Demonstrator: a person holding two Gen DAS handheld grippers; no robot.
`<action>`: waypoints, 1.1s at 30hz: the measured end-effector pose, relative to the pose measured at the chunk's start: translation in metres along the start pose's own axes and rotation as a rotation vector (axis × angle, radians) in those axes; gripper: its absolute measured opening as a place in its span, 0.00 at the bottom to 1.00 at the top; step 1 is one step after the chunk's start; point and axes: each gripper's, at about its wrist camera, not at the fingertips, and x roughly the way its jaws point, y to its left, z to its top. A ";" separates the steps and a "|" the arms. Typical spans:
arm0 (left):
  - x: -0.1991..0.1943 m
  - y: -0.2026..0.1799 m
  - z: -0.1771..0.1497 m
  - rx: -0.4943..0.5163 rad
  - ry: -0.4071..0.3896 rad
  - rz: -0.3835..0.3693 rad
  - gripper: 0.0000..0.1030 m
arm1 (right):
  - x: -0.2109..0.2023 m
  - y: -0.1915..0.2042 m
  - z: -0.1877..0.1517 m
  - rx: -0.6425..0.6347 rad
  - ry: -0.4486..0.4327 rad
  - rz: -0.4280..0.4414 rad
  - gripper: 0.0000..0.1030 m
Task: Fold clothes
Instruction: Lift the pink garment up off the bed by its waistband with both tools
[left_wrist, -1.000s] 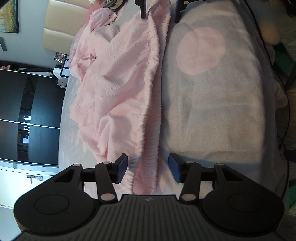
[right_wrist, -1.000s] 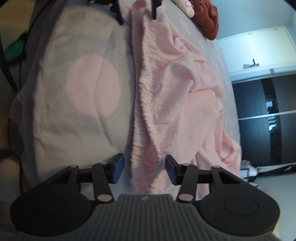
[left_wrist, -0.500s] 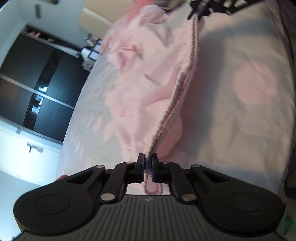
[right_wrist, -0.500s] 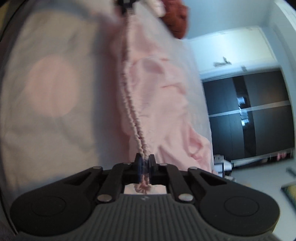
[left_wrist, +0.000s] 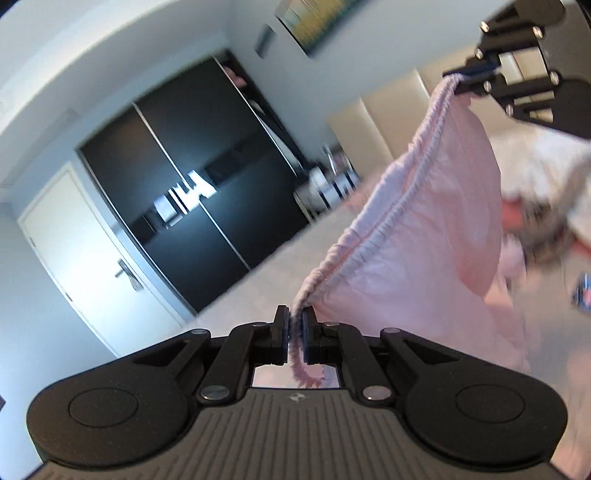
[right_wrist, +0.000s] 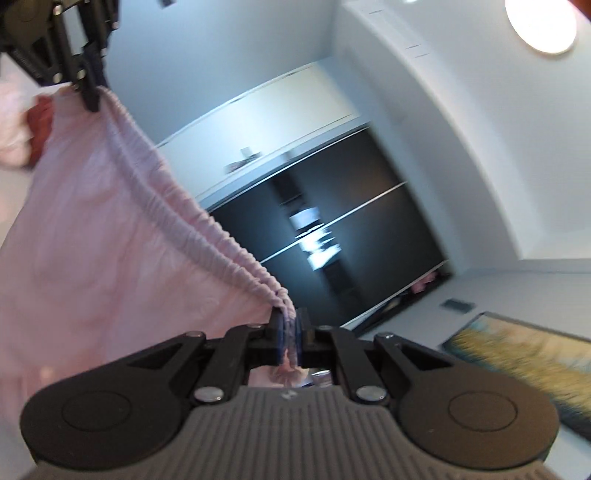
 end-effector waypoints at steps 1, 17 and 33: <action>-0.011 0.013 0.021 -0.032 -0.037 0.013 0.05 | 0.001 -0.024 0.012 0.009 -0.013 -0.039 0.07; -0.134 0.082 0.217 -0.037 -0.358 0.358 0.05 | -0.051 -0.214 0.121 -0.005 -0.145 -0.344 0.07; -0.055 0.094 0.214 0.013 -0.208 0.293 0.05 | 0.038 -0.231 0.117 0.152 -0.099 -0.232 0.07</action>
